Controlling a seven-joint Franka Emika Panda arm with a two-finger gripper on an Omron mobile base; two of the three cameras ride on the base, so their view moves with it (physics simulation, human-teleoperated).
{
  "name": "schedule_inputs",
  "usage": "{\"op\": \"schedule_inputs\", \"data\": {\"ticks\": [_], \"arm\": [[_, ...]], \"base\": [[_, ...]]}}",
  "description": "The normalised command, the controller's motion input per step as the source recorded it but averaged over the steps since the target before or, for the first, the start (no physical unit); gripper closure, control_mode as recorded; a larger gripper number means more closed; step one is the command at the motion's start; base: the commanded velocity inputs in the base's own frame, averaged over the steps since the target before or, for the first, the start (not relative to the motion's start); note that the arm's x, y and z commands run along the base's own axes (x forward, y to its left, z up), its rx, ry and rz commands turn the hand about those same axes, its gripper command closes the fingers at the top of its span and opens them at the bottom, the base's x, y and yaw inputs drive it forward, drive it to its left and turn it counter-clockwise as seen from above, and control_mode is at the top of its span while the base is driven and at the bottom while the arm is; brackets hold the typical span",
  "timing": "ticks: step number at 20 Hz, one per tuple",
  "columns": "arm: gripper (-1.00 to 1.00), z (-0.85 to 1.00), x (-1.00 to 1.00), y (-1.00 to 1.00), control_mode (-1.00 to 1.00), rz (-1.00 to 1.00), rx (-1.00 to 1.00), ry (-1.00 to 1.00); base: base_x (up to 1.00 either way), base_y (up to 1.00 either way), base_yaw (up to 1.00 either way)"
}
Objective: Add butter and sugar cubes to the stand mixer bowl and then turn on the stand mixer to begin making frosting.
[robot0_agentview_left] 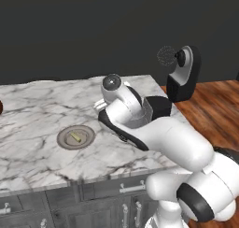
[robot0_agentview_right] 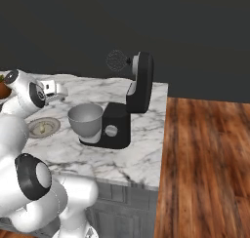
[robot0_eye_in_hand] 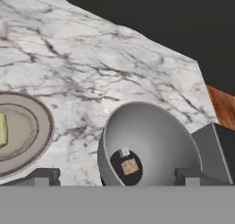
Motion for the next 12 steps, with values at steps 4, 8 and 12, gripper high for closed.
{"op": "schedule_inputs", "data": {"ticks": [4,8,12], "arm": [[-1.00,0.18,-0.32,0.22,-1.00,0.00,0.18,0.07],[-1.00,0.09,-0.24,0.28,-1.00,0.00,0.12,0.11],[-1.00,0.00,-0.19,0.38,-1.00,0.03,0.00,0.03]], "base": [[0.00,0.00,0.00],[0.00,0.00,0.00],[0.00,0.00,0.00]]}}
